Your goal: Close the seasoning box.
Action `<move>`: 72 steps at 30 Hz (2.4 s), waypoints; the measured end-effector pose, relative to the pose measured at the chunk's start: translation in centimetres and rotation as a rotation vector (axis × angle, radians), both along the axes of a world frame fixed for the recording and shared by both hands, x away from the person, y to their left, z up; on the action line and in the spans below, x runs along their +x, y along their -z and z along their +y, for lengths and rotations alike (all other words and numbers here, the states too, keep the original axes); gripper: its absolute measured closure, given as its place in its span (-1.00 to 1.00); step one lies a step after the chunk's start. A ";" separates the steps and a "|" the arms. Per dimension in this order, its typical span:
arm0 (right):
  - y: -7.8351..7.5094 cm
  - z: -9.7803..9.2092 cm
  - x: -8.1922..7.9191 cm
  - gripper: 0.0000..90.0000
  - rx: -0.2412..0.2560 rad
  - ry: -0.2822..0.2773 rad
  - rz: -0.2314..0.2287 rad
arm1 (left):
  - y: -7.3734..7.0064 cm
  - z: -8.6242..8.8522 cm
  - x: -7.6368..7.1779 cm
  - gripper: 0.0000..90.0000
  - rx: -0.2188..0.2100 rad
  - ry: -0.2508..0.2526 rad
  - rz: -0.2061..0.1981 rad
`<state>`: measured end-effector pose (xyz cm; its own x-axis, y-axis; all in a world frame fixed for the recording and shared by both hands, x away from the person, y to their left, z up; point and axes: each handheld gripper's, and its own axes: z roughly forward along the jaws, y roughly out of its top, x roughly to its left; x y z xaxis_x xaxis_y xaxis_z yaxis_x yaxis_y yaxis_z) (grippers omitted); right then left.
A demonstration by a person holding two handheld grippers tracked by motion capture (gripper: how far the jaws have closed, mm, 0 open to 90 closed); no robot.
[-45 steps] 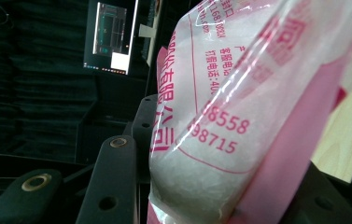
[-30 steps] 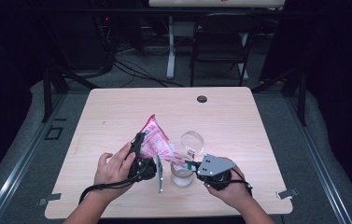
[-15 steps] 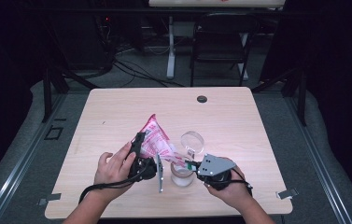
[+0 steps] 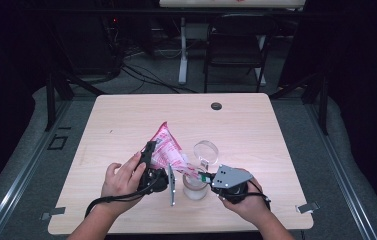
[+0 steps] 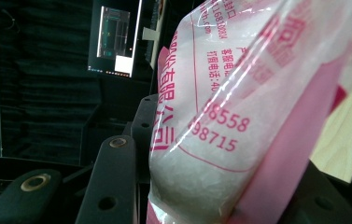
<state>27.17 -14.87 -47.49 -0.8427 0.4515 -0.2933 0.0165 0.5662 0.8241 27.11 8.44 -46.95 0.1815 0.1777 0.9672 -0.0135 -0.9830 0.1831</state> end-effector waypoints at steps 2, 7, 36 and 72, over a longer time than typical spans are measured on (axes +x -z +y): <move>0.0 0.0 0.0 1.00 0.000 0.000 -0.001 | 0.0 0.0 0.0 0.39 0.001 -0.004 0.003; 0.0 0.0 0.0 1.00 0.001 -0.001 -0.001 | -0.1 0.0 0.0 0.39 0.001 -0.003 0.002; 0.1 0.0 0.0 1.00 0.001 0.003 0.002 | -0.1 -0.1 0.0 0.39 0.008 0.005 -0.002; 0.2 -0.1 0.1 1.00 -0.014 0.006 0.000 | -0.3 -0.4 0.1 0.39 0.013 0.013 -0.013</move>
